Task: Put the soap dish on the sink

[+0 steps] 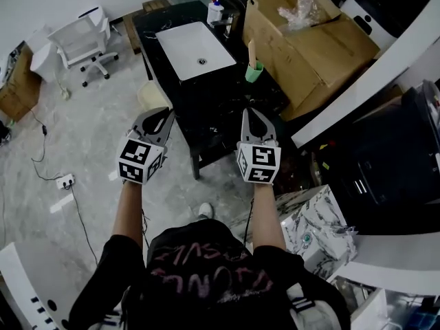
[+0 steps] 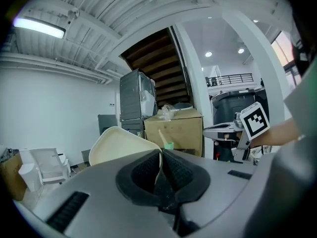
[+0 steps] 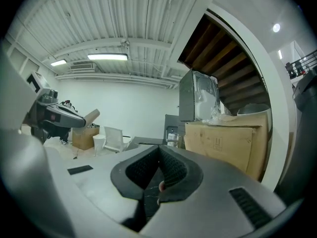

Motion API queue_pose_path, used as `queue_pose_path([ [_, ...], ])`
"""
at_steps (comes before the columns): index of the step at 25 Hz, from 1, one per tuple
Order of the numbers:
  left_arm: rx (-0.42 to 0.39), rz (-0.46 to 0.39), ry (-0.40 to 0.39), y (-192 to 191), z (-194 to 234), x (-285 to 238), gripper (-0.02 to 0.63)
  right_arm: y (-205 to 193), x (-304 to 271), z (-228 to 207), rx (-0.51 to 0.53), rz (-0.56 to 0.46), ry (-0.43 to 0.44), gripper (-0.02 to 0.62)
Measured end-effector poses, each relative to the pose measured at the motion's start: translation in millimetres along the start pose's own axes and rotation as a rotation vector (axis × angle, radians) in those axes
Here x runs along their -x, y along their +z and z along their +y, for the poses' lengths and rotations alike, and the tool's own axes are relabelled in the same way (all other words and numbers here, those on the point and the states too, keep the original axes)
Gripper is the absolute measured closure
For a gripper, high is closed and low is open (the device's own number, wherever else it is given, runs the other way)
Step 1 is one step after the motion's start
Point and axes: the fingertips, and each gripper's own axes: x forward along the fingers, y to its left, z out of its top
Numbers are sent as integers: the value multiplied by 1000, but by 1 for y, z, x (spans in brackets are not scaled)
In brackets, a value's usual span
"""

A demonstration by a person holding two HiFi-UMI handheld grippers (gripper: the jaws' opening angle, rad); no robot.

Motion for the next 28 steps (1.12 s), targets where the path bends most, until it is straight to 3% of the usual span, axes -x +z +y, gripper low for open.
queue_pose_path([
  [11, -37, 36, -30, 12, 2, -82, 577, -9, -56, -50, -35, -3, -2, 581],
  [21, -49, 34, -59, 19, 12, -106, 577, -8, -81, -54, -44, 12, -4, 581],
  [28, -53, 24, -126, 19, 23, -132, 577, -6, -101, -58, -38, 17, -50, 581],
])
